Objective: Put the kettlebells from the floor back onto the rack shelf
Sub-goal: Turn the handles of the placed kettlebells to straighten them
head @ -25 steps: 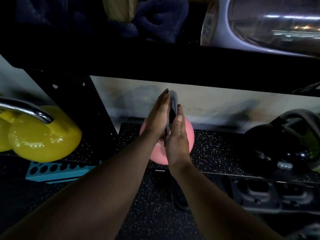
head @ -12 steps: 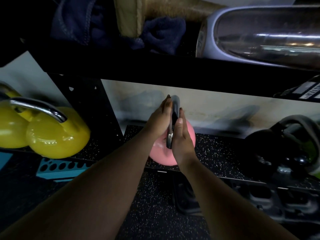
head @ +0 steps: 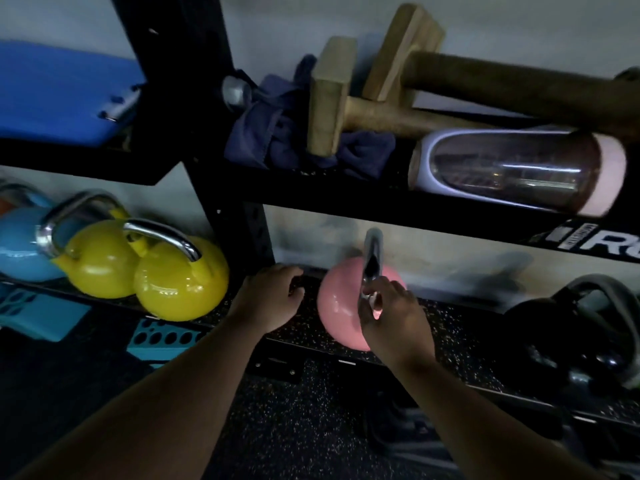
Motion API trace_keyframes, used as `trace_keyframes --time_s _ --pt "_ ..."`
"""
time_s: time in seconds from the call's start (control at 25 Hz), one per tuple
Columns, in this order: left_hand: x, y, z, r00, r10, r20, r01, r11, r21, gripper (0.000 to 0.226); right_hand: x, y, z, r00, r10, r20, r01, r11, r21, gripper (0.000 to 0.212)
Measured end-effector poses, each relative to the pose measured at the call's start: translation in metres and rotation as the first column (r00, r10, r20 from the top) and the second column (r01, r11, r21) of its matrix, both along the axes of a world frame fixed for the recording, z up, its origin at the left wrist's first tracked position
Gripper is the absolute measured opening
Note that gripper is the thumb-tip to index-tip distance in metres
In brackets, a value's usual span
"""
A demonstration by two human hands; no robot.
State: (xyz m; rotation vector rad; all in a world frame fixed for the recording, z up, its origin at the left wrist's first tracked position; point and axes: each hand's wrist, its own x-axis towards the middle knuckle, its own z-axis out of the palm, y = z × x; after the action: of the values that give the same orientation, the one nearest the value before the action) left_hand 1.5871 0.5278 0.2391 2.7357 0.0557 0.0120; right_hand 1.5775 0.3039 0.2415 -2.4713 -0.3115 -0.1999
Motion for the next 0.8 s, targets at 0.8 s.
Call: trace_keyframes --time_s 0.8 --pt "-0.05 0.336 -0.005 0.971 0.238 0.012 -0.238 0.971 -0.039 0.064 0.036 0.377 0.013 0.997 0.071 -0.009 -0.071 0.997 -0.037 0.049"
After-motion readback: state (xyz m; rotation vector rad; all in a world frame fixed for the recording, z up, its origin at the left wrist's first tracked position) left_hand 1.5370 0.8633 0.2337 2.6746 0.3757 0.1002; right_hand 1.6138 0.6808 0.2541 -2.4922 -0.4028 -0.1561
